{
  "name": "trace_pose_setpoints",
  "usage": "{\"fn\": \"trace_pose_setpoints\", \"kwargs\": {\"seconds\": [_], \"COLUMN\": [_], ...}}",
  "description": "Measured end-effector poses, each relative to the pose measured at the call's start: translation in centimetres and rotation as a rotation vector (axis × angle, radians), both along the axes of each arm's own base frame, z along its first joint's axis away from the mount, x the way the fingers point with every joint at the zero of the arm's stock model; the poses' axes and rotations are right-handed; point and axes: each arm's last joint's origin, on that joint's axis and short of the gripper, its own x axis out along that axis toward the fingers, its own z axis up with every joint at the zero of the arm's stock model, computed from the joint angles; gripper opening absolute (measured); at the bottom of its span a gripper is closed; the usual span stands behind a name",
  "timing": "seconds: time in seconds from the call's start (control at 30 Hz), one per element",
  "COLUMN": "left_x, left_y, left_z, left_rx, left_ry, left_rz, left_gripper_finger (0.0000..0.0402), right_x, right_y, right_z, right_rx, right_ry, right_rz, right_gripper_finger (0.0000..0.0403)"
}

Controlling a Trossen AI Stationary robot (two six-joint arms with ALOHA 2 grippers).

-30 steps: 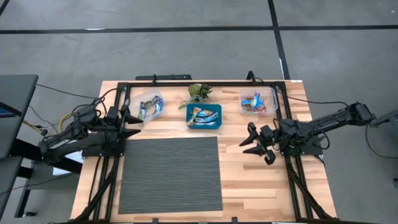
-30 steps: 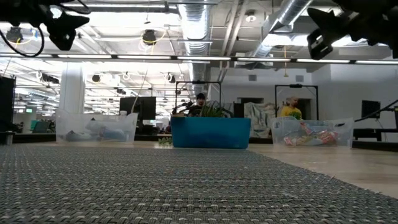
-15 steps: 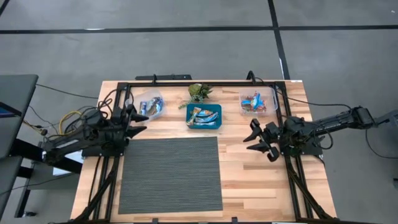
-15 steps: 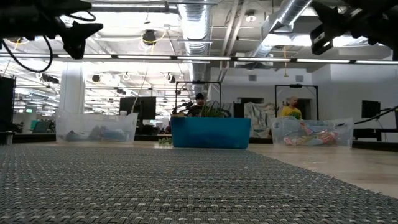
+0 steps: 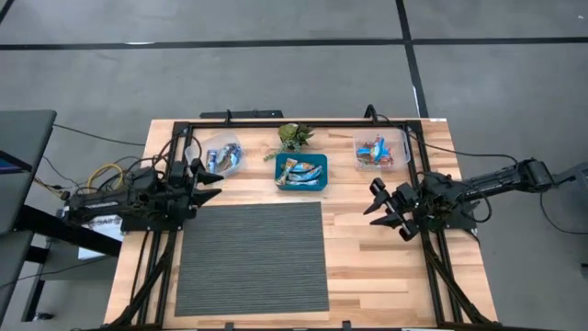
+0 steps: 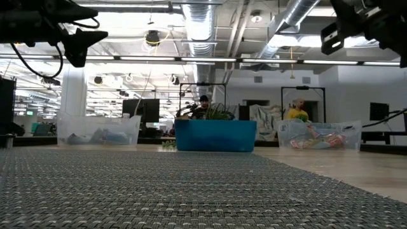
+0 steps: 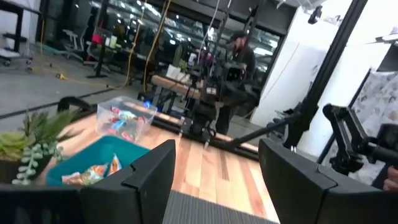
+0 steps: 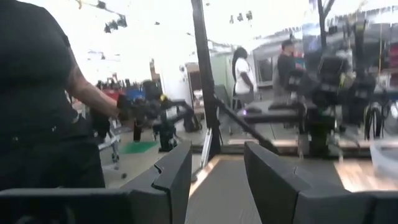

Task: Pick and place Granola Bars by type
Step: Return to Home Position

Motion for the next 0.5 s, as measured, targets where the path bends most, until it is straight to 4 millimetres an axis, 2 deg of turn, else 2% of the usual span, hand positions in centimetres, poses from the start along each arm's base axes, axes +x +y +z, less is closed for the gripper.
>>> {"fn": "trace_pose_setpoints", "kwargs": {"seconds": [0.3, 0.47, 0.5], "left_x": [0.2, 0.9, 0.9], "left_y": [-0.4, -0.5, -0.5], "left_z": [-0.5, -2.6, -2.5], "left_rx": [0.022, -0.001, -0.009], "left_ry": [0.031, -0.046, -0.056], "left_rz": [-0.036, -0.066, -0.073], "left_gripper_finger": [0.0222, 0.0222, 0.0222], "right_x": [-0.4, -0.4, -0.4], "right_y": [-0.1, -0.1, -0.1], "right_z": [-0.6, -0.6, -0.6], "right_rx": [0.002, -0.011, -0.011], "right_ry": [-0.028, -0.036, -0.040], "right_rz": [-0.001, -0.005, -0.005], "right_gripper_finger": [0.0139, 0.0136, 0.0137]}}
